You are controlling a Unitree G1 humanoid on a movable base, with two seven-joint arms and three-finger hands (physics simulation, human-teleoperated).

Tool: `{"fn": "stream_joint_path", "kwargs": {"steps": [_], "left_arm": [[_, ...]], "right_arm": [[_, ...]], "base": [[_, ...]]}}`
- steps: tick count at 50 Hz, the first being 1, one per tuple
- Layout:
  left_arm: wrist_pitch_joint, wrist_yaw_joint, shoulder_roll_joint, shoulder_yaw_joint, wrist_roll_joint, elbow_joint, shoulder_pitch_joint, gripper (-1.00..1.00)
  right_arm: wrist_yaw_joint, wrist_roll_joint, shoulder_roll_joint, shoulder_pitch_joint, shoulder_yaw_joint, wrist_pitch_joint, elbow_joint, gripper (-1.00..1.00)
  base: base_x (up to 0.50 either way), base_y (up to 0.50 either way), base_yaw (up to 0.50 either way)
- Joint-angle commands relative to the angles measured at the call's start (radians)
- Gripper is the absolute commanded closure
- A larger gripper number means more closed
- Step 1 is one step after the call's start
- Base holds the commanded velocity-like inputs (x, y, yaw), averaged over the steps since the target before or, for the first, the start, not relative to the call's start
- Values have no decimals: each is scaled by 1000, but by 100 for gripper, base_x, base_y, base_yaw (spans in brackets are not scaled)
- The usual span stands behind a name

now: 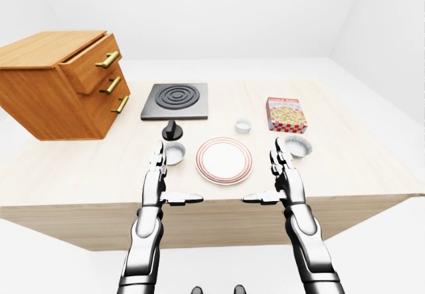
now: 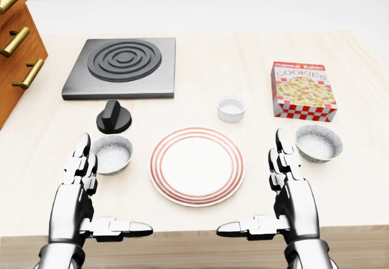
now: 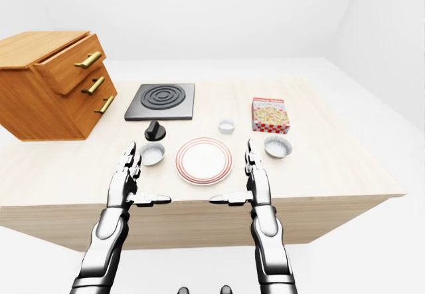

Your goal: Pick the akita bowl next to the plate and place it on the plate.

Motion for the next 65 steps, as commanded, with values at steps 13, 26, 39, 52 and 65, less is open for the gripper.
{"fn": "stream_joint_path", "kwargs": {"steps": [13, 26, 39, 52, 65], "left_arm": [[2, 1, -1, -1, 1, -5, 2, -100], [12, 0, 0, 4, -13, -9, 2, -100], [17, -1, 0, 4, -14, -10, 1, -100], [-7, 1, -2, 4, -19, 4, -1, -100], [-1, 6, -1, 4, -18, 1, -3, -100]], "right_arm": [[-6, 0, -1, -3, -3, 5, 0, -100], [-19, -43, 0, -20, 14, 68, -11, -100], [-4, -58, 2, -2, 28, 55, -33, -100], [5, -61, 3, 5, 28, 39, -28, -100], [2, -69, 2, 4, 30, 38, -21, -100]], "base": [[-15, -30, 0], [-2, -3, 0], [1, -1, 0], [24, -6, 0], [24, 0, 0]]}}
